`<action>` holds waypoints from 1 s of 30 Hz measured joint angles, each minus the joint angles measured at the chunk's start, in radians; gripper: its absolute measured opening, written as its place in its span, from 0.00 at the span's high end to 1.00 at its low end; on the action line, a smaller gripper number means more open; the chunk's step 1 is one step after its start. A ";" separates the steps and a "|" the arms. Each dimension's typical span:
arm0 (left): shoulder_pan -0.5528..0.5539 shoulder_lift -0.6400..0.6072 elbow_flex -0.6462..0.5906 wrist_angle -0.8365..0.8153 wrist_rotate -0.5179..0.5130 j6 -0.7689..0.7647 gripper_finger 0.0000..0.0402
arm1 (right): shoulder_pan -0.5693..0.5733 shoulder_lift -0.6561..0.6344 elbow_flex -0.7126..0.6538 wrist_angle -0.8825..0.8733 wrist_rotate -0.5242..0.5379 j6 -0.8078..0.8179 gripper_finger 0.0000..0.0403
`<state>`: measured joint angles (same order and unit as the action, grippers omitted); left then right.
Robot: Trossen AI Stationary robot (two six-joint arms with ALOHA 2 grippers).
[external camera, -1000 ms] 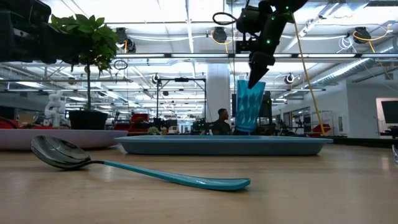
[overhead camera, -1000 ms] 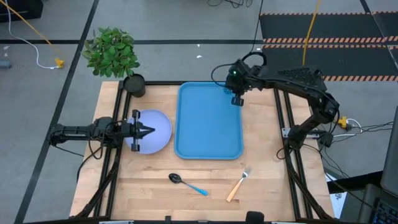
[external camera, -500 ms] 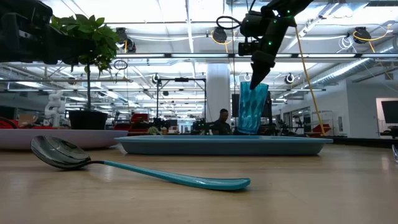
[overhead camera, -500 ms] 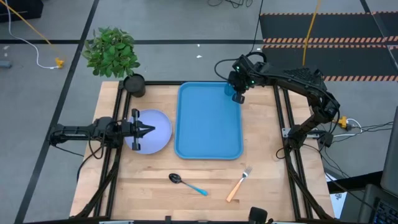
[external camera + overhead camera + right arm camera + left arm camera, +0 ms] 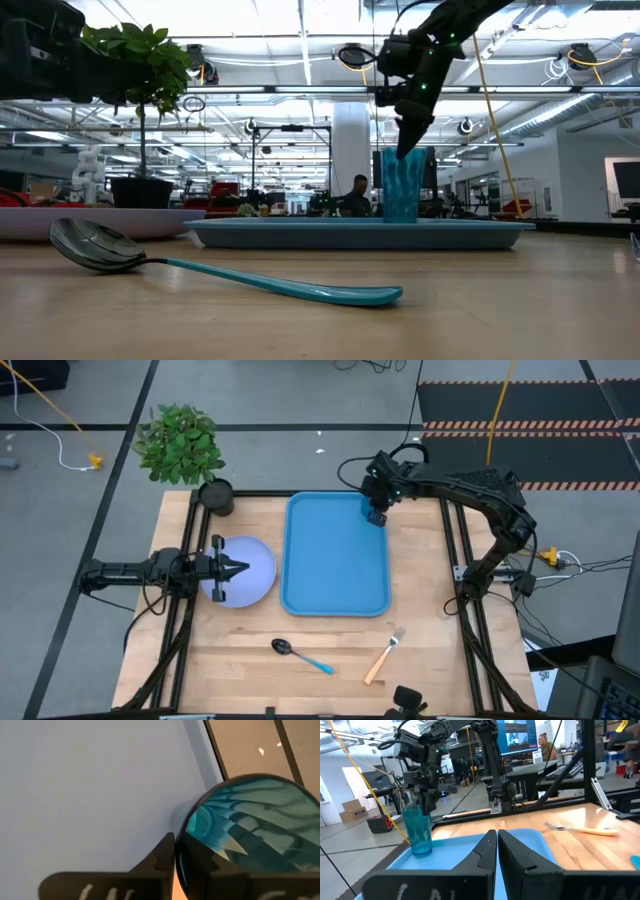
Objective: Pick and place plate/cup/fork/spoon on tray
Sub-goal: Put the blue glass on the blue serving tray, then put the purple plate on the blue serving tray to the bottom right of the blue glass
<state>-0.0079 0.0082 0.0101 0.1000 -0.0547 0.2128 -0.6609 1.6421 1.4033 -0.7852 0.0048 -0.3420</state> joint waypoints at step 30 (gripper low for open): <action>0.000 0.000 0.000 0.011 0.000 -0.011 0.95 | 0.031 -0.006 -0.001 0.143 0.066 -0.064 0.70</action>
<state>-0.0082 0.0082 0.0101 0.1107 -0.0547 0.2017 -0.6298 1.6356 1.4025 -0.6422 0.0707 -0.4057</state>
